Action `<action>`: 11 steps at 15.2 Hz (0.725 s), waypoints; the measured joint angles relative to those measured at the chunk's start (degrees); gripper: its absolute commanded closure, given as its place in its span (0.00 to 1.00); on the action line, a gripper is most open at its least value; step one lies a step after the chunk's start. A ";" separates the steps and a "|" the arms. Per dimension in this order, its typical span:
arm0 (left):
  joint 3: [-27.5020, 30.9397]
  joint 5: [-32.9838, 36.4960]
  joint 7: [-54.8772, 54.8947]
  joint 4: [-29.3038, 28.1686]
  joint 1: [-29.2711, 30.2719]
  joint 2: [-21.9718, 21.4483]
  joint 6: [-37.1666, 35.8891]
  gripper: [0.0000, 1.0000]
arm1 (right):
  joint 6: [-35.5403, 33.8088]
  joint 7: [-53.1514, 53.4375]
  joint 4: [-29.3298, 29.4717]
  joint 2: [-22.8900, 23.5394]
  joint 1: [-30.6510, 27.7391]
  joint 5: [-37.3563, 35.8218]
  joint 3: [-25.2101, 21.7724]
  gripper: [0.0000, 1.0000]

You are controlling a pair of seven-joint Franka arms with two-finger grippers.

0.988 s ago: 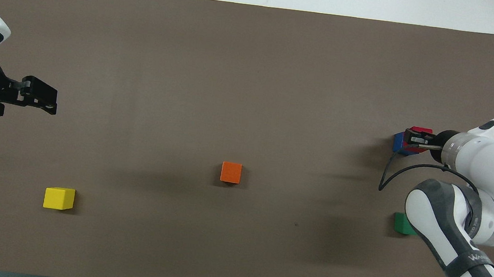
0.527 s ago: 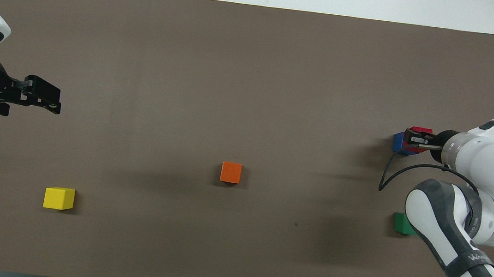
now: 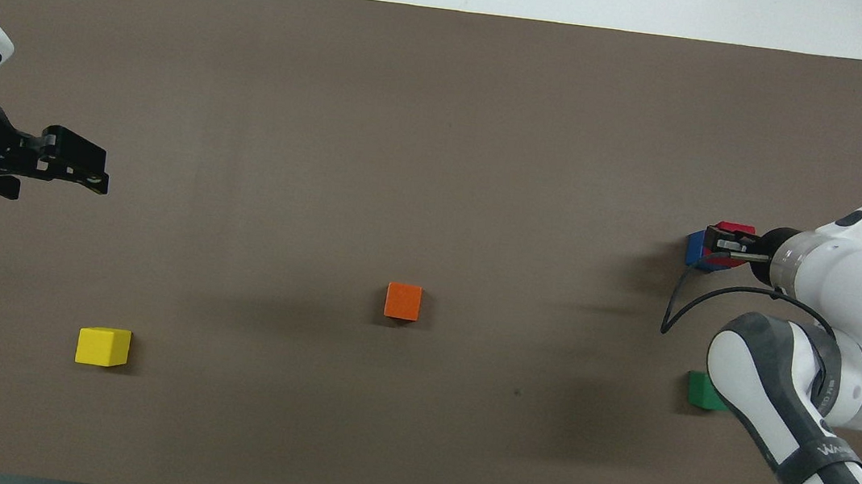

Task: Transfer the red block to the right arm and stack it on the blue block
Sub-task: 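Lower the red cube onto the blue cube and open the right gripper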

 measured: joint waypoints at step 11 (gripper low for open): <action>0.13 -0.05 0.00 0.02 -0.09 0.00 0.08 0.00 | -21.14 0.73 10.70 -0.21 0.01 0.00 0.07 0.06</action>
